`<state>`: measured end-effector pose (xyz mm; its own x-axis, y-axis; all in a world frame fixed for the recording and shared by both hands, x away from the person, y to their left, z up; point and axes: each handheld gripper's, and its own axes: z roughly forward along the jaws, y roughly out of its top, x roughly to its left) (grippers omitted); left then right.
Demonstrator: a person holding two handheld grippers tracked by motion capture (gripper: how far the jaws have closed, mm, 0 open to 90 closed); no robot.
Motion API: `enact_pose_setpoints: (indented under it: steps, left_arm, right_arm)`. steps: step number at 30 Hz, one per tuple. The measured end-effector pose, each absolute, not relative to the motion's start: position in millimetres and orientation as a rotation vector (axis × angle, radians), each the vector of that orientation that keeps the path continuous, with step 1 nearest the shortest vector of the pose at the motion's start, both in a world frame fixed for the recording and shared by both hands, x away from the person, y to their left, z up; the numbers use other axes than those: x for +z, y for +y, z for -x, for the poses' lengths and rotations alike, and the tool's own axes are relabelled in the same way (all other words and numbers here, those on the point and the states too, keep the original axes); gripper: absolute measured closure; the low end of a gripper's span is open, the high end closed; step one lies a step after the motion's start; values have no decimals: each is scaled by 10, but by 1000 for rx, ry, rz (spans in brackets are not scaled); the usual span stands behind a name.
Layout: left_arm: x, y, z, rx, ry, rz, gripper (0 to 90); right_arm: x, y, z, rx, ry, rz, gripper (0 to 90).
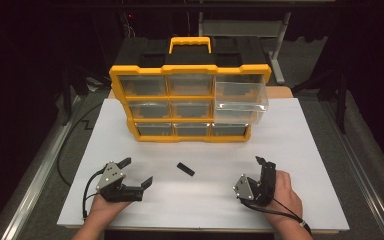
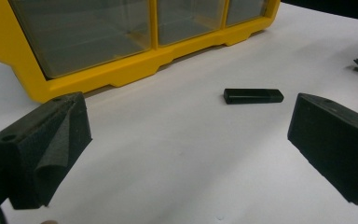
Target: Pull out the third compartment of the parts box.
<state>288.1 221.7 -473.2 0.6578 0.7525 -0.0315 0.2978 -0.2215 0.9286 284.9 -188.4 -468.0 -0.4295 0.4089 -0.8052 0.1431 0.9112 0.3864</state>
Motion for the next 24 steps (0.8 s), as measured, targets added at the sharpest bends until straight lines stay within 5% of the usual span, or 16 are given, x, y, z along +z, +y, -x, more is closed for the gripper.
enact_pose_setpoints:
  steps: [24]
  left_arm:
    - [-4706,2269,-2893,514,866,-1774,3]
  right_arm:
    - [-4675,-2329,-2835,1093,1988,-1078,4]
